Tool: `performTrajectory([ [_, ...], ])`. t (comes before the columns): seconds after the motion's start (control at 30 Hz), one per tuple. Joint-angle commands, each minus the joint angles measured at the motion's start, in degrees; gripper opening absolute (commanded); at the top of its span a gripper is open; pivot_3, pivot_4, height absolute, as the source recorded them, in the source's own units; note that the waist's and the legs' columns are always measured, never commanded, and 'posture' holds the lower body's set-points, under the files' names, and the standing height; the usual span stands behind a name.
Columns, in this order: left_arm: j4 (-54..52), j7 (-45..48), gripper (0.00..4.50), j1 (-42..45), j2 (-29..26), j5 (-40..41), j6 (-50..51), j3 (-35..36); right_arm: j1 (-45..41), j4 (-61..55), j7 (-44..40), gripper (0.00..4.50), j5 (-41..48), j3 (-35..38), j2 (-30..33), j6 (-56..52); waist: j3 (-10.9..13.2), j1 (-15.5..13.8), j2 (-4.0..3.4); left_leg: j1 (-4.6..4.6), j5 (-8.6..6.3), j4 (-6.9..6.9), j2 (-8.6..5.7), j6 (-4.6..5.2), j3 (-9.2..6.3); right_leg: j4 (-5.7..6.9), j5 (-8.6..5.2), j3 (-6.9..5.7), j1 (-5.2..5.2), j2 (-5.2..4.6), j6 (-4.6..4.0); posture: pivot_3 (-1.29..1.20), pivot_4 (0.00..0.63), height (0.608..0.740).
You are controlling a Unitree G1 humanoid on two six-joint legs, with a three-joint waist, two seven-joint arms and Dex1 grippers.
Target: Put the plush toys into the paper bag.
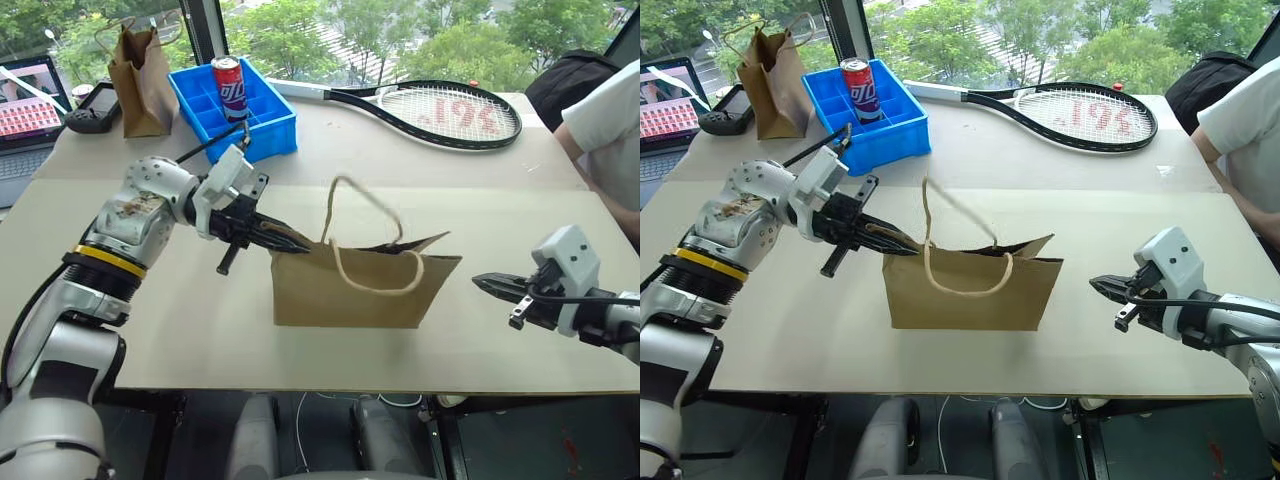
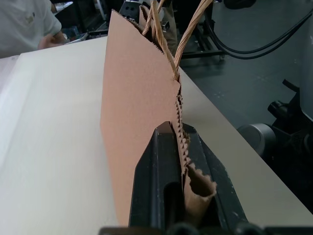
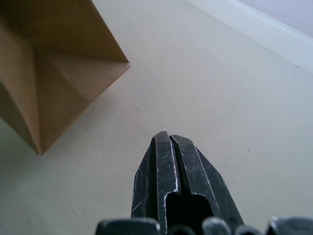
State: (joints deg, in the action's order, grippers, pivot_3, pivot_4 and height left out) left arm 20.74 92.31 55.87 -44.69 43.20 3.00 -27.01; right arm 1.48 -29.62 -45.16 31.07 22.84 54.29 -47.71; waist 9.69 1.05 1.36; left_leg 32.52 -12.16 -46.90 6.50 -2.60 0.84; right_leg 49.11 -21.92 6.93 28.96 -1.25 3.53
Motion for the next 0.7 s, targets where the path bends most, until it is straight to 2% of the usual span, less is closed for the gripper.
performTrajectory([
  [0.03, 0.8, 0.2, 0.01, 0.9, -0.2, 0.4, -4.0, -2.1, 0.2, -0.7, -0.4, 0.0, -0.4, 1.7, 1.1, 1.3, 0.0, 0.0, 0.0, 0.0, 0.0, 0.0, 0.0, 0.0, 0.0, 0.0, 0.0, 0.0, 0.0, 0.0, 0.0, 0.0, 0.15, 0.658],
  [0.13, 2.8, 0.2, 0.01, 1.3, -0.1, -0.2, -4.8, -4.2, 0.4, -1.0, -0.5, 0.0, -0.4, 2.3, 1.4, 1.0, 0.0, 0.0, 0.0, -0.01, 0.0, 0.0, 0.0, 0.0, 0.0, 0.0, 0.0, 0.0, 0.0, 0.0, 0.0, 0.0, 0.15, 0.658],
  [0.2, 4.3, 0.2, 0.59, 2.1, 0.1, -0.7, -4.2, -5.1, 0.5, -1.0, -0.8, 0.0, -0.3, 2.8, 1.5, 0.9, 0.0, 0.0, 0.0, 0.0, 0.0, 0.0, 0.0, 0.0, 0.0, 0.0, 0.0, 0.0, 0.01, 0.0, 0.0, 0.0, 0.15, 0.658],
  [0.23, 4.9, 0.2, 0.67, 2.5, 0.3, -0.6, -3.5, -5.1, 0.5, -1.0, -0.9, 0.0, -0.3, 2.9, 1.6, 0.8, 0.0, 0.0, 0.0, 0.0, 0.0, 0.0, 0.0, 0.0, 0.0, 0.0, 0.0, 0.0, 0.0, 0.0, 0.0, 0.0, 0.15, 0.658],
  [0.27, 5.0, 0.2, 1.14, 2.8, 0.2, -0.4, -3.1, -5.1, 0.6, -0.9, -1.2, 0.0, -0.2, 3.0, 1.7, 0.8, 0.0, 0.0, 0.0, 0.0, 0.0, 0.0, 0.0, 0.0, 0.0, 0.0, 0.0, 0.0, 0.0, 0.0, 0.0, 0.0, 0.15, 0.658],
  [0.4, 4.2, 0.2, 2.53, 3.0, -1.2, 0.9, -0.3, -2.8, 0.8, -0.2, -3.1, 0.0, 0.2, 3.2, 2.5, 1.3, 0.0, 0.0, 0.0, 0.0, 0.0, -0.01, 0.0, 0.0, 0.0, 0.0, 0.0, 0.0, 0.01, 0.0, 0.0, 0.0, 0.15, 0.658],
  [0.5, 1.0, 0.2, 3.45, 1.7, -4.9, 3.3, 4.0, 1.1, 1.0, 0.7, -5.6, 0.0, 0.8, 4.0, 3.4, 2.0, 0.0, 0.3, 0.0, 0.01, 0.0, 0.0, 0.0, 0.0, 0.0, 0.01, 0.0, 0.0, 0.03, 0.01, 0.0, 0.0, 0.15, 0.658],
  [0.6, -1.8, 0.2, 4.45, -1.2, -9.7, 4.8, 9.8, 8.9, 2.0, 1.6, -9.4, 0.0, 2.2, 5.8, 4.1, 3.2, 0.0, 0.9, 0.0, 0.02, 0.0, 0.01, 0.0, 0.0, 0.0, 0.04, -0.01, 0.0, 0.06, 0.01, -0.01, 0.0, 0.15, 0.658],
  [0.7, -3.8, -3.8, 4.48, -6.9, -13.2, 6.2, 14.4, 18.6, 2.3, 2.0, -13.9, 0.0, 6.1, 8.1, 3.3, 4.1, 0.0, 1.5, -0.01, 0.0, 0.0, 0.05, 0.01, 0.01, -0.03, 0.05, -0.02, -0.02, 0.05, 0.0, -0.05, 0.0, 0.15, 0.658],
])
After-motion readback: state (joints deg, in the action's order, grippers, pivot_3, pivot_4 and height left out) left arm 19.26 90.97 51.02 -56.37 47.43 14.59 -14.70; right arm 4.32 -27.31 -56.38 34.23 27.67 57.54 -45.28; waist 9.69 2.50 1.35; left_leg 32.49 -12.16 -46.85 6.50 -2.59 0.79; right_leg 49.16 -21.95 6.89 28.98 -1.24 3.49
